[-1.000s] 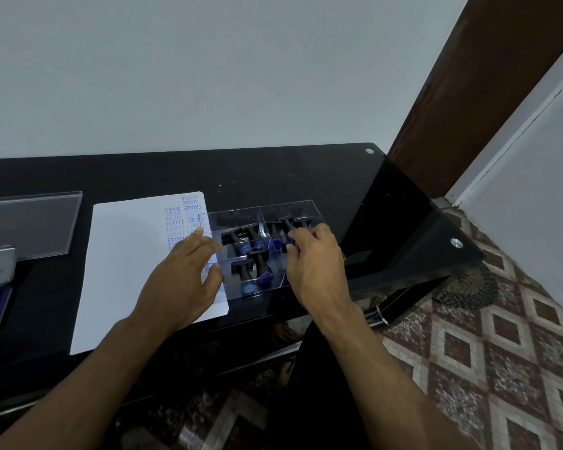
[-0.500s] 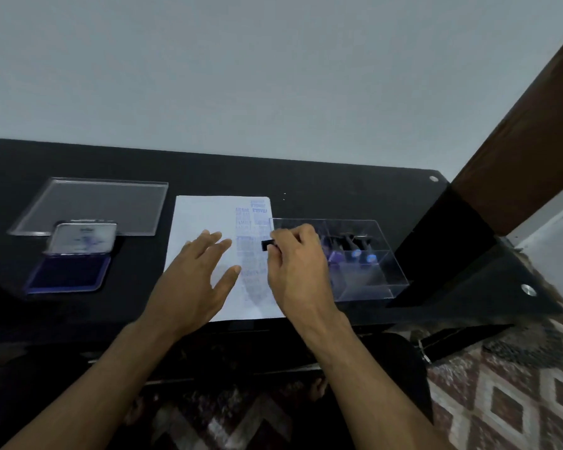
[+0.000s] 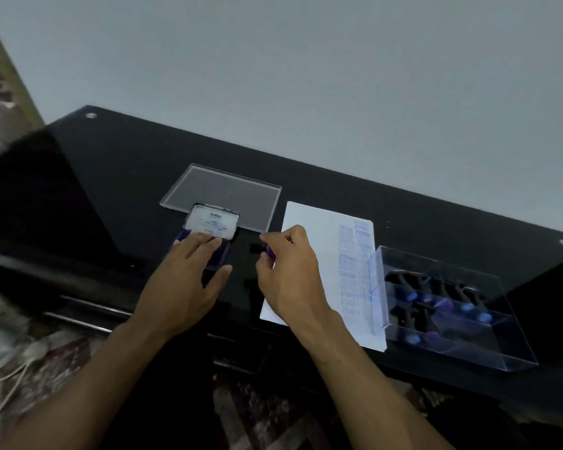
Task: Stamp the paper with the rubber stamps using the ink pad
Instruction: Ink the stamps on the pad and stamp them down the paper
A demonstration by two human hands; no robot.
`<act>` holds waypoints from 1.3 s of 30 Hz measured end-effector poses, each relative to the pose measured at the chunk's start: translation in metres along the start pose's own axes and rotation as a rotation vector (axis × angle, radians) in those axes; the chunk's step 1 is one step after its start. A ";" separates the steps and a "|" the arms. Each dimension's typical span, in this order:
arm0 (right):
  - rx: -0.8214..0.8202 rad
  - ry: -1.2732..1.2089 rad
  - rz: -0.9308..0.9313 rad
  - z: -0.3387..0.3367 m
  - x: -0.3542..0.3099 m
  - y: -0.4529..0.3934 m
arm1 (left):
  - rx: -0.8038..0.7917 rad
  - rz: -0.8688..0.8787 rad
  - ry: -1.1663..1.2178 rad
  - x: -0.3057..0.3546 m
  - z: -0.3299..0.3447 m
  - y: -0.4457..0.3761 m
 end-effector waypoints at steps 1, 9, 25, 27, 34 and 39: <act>-0.005 -0.006 -0.020 0.006 -0.006 -0.002 | 0.006 -0.019 -0.009 -0.009 -0.002 0.002; -0.130 0.022 -0.058 0.041 -0.041 -0.018 | 0.023 -0.110 -0.017 -0.062 -0.008 0.009; -0.265 0.127 -0.135 0.078 -0.061 -0.062 | -0.067 -0.084 -0.120 -0.117 0.002 -0.005; -0.289 0.148 -0.130 0.080 -0.063 -0.064 | -0.063 -0.079 -0.136 -0.119 0.004 -0.004; -0.330 0.204 -0.118 0.093 -0.062 -0.068 | -0.063 -0.071 -0.173 -0.117 0.006 -0.003; -0.328 0.227 -0.128 0.099 -0.060 -0.069 | -0.061 -0.066 -0.192 -0.118 0.007 -0.003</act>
Point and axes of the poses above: each hand's wrist, its own y-axis away from the middle knuckle, its own z-axis out of the palm, x = y × z, the point moved 4 cm from there along -y, towards the middle knuckle, and after that the axes turned 5 degrees about z, right-handed, at the moved point
